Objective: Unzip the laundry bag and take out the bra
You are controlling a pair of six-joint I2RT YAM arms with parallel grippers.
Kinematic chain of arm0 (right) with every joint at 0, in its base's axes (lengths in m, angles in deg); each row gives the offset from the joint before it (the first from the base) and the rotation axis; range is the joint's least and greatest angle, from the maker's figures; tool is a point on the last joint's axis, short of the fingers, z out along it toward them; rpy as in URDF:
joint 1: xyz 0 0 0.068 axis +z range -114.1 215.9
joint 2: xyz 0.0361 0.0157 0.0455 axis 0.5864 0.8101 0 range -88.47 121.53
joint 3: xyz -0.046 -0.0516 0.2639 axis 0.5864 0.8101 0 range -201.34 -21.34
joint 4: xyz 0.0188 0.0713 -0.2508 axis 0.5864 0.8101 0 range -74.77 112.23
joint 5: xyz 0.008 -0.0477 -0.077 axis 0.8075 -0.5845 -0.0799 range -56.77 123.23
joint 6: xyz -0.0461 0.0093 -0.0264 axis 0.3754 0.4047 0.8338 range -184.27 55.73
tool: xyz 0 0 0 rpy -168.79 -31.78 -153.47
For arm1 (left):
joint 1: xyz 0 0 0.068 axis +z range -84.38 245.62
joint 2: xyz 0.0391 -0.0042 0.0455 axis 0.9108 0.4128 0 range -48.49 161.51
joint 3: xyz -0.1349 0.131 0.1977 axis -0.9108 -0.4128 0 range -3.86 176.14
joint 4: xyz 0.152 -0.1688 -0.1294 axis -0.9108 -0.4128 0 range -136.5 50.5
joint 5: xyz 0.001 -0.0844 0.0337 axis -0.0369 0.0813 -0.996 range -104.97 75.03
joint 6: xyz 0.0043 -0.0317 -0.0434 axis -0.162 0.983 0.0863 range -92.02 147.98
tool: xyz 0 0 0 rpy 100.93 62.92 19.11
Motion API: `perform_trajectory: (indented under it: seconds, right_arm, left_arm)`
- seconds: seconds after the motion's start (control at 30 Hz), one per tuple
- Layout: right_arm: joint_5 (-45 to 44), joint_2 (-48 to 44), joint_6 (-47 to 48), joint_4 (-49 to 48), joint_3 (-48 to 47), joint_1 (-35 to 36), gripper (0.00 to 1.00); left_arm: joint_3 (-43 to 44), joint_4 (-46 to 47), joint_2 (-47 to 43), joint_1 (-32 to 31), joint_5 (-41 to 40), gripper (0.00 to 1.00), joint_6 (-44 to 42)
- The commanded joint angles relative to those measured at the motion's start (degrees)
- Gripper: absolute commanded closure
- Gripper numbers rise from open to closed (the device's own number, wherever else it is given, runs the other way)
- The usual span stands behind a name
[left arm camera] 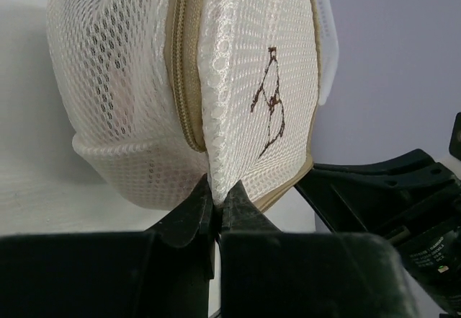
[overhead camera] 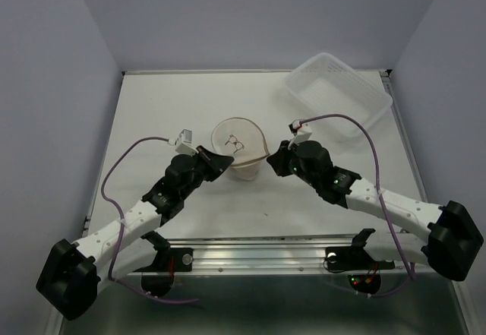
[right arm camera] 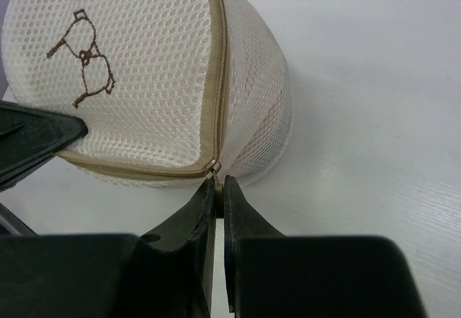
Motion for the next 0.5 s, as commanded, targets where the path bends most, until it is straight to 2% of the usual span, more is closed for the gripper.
perform_trajectory:
  seconds: [0.0, 0.2, 0.23, 0.3, 0.33, 0.37, 0.4, 0.47]
  right_arm:
    - [-10.04, -2.82, 7.36, 6.74, 1.38, -6.14, 0.99]
    - [2.81, -2.29, 11.51, 5.34, 2.52, -6.14, 0.99]
    - [6.56, -2.21, 11.6, 4.89, 3.13, -5.62, 0.99]
    - [7.04, -1.94, 11.34, 2.97, 3.22, -3.86, 0.99]
    - [7.04, -1.59, 10.9, 2.69, 3.05, -3.16, 0.99]
    - [6.26, -0.46, 10.81, 2.34, 2.53, -1.41, 0.99]
    - [5.99, 0.25, 10.02, 2.08, 2.26, -0.7, 0.99]
    - [6.16, 1.57, 8.88, 1.11, 1.82, 0.54, 0.99]
  left_arm:
    - [-0.73, -6.61, 1.98, 6.1, -1.64, 1.0, -11.22]
    - [5.59, -6.61, 9.98, 7.68, -2.51, 1.0, -15.45]
    - [9.08, -5.48, 14.26, 8.29, -2.43, 1.0, -16.5]
    - [10.25, -5.12, 17.26, 8.82, -2.51, 1.0, -17.21]
    - [12.79, -5.03, 18.77, 9.08, -2.08, 0.96, -17.65]
    - [14.12, -5.03, 21.39, 9.35, -1.72, 0.92, -18.61]
    - [16.39, -5.2, 22.55, 9.53, -1.29, 0.76, -18.88]
    - [17.9, -5.12, 23.88, 9.7, -0.32, 0.5, -19.4]
